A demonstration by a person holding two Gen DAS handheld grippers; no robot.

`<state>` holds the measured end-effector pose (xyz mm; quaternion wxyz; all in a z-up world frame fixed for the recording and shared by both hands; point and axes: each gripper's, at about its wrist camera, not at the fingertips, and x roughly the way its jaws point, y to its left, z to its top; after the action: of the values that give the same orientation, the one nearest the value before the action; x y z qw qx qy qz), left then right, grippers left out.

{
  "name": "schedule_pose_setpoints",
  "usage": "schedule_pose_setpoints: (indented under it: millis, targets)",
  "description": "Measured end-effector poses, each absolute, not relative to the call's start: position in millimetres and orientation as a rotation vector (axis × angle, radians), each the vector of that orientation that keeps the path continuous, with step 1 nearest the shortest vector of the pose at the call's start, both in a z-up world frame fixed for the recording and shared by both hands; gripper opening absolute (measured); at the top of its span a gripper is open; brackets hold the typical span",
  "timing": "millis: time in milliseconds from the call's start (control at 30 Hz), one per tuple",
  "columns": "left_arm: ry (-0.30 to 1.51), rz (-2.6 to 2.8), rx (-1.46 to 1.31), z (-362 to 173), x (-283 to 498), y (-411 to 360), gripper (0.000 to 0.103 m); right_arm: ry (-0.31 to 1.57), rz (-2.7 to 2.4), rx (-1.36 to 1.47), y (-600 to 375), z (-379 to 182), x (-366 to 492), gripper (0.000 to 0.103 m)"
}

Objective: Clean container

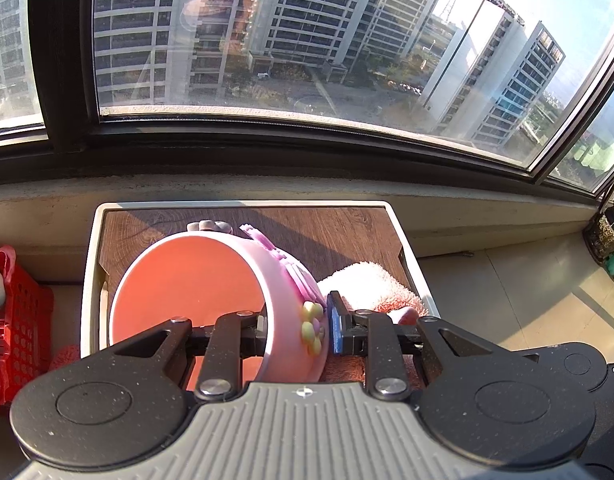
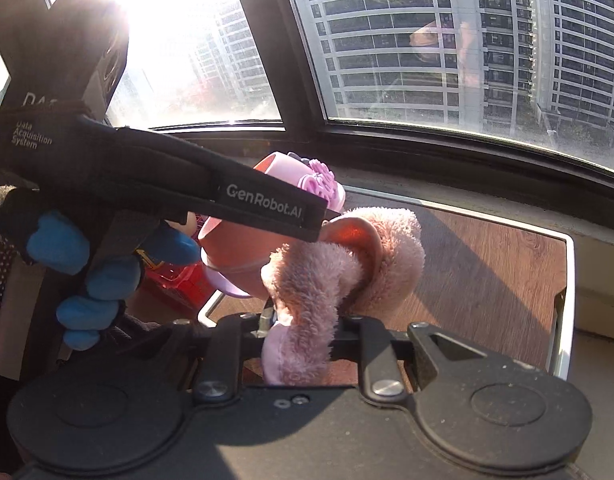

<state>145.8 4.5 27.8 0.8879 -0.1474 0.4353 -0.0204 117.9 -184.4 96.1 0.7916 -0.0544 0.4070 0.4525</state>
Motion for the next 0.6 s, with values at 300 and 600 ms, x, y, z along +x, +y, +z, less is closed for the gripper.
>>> schedule_pose_setpoints:
  millis: [300, 600]
  targets:
    - [0.931, -0.085, -0.220, 25, 159, 15, 0.024, 0.827, 0.934, -0.133, -198, 108, 126, 0.019]
    - [0.987, -0.124, -0.073, -1, 185, 15, 0.024, 0.848, 0.774, -0.127, -205, 92, 170, 0.019]
